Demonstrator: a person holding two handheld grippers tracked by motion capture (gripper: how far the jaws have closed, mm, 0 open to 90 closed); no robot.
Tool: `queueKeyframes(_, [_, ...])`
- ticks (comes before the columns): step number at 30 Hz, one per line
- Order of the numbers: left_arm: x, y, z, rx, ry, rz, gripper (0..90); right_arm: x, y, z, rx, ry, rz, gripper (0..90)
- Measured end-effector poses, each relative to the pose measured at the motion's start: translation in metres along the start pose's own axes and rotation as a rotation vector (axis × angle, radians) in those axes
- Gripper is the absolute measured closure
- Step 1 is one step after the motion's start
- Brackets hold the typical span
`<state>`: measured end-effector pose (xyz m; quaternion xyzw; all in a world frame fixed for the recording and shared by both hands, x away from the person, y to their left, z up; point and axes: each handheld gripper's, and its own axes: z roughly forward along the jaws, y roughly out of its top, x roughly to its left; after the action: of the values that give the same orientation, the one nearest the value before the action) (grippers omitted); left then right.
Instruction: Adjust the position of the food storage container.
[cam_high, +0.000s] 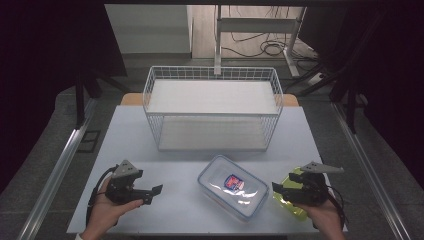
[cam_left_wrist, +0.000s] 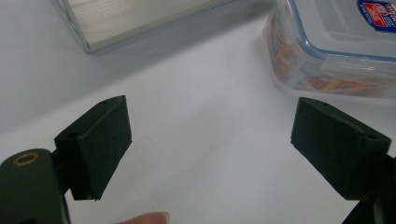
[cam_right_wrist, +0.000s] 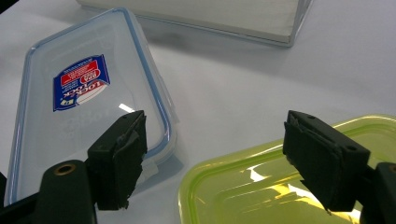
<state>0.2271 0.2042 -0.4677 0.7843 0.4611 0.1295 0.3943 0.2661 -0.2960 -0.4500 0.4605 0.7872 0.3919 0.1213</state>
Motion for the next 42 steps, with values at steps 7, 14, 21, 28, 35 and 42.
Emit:
queueKeyframes(7, [0.004, 0.001, -0.002, -0.015, -0.011, -0.027, 14.6, 0.000, 0.000, -0.001, -0.009, 0.004, 0.010, 29.2])
queueKeyframes(14, [0.007, 0.000, -0.001, -0.013, -0.030, -0.029, 17.7, -0.002, 0.001, -0.005, -0.026, 0.012, 0.024, 46.7])
queueKeyframes(21, [0.000, -0.005, 0.001, 0.004, -0.027, -0.002, 17.8, 0.001, -0.002, -0.006, -0.005, 0.018, 0.007, 52.4])
queueKeyframes(28, [0.008, -0.004, 0.002, 0.012, -0.011, -0.019, 17.3, 0.011, -0.004, -0.005, 0.026, 0.063, -0.040, 50.0])
queueKeyframes(35, [0.012, -0.005, 0.010, 0.043, -0.016, -0.022, 16.4, 0.013, -0.009, -0.009, 0.039, 0.082, -0.050, 47.5])
queueKeyframes(42, [0.011, -0.004, 0.011, 0.051, -0.017, -0.019, 15.9, 0.027, -0.019, -0.019, 0.079, 0.128, -0.089, 74.8])
